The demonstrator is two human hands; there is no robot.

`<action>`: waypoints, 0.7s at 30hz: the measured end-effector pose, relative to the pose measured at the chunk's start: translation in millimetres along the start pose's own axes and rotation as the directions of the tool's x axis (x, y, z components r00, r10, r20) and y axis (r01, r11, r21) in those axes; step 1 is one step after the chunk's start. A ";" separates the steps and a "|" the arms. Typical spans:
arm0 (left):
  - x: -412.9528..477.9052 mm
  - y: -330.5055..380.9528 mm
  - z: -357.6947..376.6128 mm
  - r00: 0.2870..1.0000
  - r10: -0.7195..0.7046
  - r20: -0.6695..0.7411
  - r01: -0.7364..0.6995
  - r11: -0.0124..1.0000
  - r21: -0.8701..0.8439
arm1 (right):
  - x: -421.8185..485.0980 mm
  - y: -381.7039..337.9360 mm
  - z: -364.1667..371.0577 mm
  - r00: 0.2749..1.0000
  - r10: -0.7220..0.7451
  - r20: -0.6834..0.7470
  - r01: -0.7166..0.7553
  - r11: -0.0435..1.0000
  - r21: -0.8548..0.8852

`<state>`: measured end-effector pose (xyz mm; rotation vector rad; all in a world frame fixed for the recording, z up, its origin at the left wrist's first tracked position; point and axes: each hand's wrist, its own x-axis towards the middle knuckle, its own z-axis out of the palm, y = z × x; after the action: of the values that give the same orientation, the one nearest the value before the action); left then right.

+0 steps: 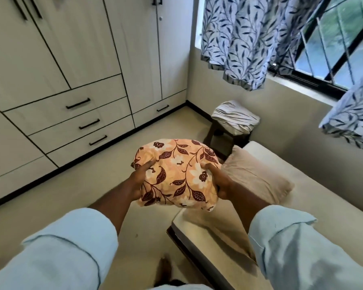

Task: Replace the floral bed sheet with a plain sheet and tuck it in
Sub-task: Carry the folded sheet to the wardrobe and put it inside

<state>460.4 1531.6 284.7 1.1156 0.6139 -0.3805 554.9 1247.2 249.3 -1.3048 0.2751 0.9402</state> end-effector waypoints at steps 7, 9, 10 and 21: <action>57.8 112.5 -61.4 0.998 0.047 0.044 -0.049 0.998 0.048 | 91.3 -90.0 68.5 0.996 -0.023 0.092 0.024 1.000 -0.005; 71.1 141.3 -72.9 0.997 0.040 0.062 -0.043 0.998 0.054 | 110.1 -114.1 85.2 0.993 -0.025 0.119 0.026 1.000 -0.007; 78.3 150.8 -78.4 0.997 0.037 0.064 -0.040 0.998 0.054 | 118.4 -123.5 91.3 0.992 -0.031 0.125 0.032 0.999 -0.006; 198.2 278.9 -153.0 0.990 0.016 0.143 -0.016 1.000 -0.005 | 250.5 -219.2 157.0 0.995 -0.079 0.054 0.078 0.997 0.029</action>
<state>733.3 1787.1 312.7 1.0789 0.4784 -0.4415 816.7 1503.6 282.8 -1.2545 0.1923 0.9014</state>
